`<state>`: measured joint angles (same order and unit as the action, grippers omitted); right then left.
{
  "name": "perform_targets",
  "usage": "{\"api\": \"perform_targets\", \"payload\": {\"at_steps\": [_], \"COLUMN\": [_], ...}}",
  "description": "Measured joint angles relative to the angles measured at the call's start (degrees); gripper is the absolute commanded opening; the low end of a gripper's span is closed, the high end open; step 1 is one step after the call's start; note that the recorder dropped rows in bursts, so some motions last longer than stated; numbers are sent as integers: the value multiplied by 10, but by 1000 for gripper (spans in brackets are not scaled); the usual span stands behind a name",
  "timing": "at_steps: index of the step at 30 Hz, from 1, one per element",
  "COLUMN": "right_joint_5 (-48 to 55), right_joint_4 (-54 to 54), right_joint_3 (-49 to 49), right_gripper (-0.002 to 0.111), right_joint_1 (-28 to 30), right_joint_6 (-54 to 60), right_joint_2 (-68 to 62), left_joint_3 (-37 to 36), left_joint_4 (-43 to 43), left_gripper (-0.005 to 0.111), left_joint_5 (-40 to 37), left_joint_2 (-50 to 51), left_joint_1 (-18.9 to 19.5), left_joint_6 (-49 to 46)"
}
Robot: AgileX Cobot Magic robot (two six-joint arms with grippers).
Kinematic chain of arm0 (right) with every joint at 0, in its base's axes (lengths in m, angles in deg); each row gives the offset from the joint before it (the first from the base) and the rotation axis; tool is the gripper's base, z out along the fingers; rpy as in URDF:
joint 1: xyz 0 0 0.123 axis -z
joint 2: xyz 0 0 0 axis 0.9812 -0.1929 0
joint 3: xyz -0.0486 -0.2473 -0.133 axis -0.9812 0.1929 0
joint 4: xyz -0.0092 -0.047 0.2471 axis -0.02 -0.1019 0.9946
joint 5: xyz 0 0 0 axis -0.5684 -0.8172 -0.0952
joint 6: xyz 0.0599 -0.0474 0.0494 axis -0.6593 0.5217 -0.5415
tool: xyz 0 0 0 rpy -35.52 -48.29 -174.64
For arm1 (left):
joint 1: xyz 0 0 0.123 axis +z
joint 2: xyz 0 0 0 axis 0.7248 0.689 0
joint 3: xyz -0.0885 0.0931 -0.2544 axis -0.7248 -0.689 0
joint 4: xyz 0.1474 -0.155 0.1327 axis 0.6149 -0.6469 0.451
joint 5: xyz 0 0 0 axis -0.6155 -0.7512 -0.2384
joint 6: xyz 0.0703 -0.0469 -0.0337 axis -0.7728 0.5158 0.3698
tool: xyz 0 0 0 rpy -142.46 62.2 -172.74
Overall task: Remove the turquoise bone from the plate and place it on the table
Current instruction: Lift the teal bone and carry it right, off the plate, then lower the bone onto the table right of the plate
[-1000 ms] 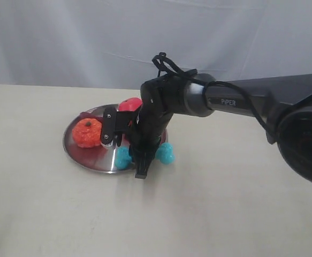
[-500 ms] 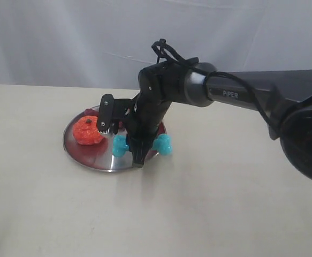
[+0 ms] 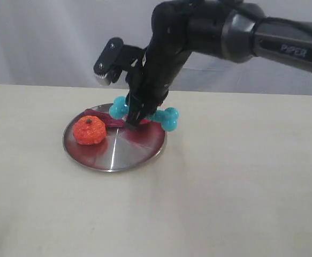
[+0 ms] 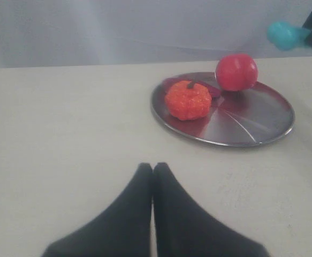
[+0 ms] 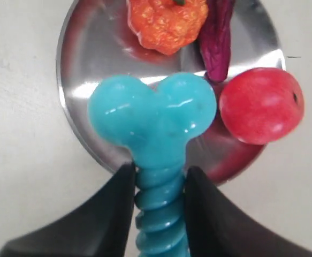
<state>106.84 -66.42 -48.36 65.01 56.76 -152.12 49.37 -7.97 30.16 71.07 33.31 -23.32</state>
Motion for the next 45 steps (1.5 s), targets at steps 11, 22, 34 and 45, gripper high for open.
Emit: {"api": "perform_targets", "payload": {"at_steps": [11, 22, 34, 45], "right_joint_5": [123, 121, 46, -2], "right_joint_4": [-128, -192, -143, -143], "right_joint_3": [0, 74, 78, 78], "right_gripper": [-1, -1, -1, -1], "right_joint_1": [-23, 19, 101, 101], "right_joint_6": [-280, -451, -525, -586], "right_joint_2": [77, 111, 98, -19], "left_joint_3": [0, 0, 0, 0], "left_joint_4": [0, 0, 0, 0], "left_gripper": [0, 0, 0, 0], "left_joint_5": [0, 0, 0, 0], "left_joint_2": [0, 0, 0, 0], "left_joint_1": [0, 0, 0, 0], "left_joint_6": [0, 0, 0, 0]}}
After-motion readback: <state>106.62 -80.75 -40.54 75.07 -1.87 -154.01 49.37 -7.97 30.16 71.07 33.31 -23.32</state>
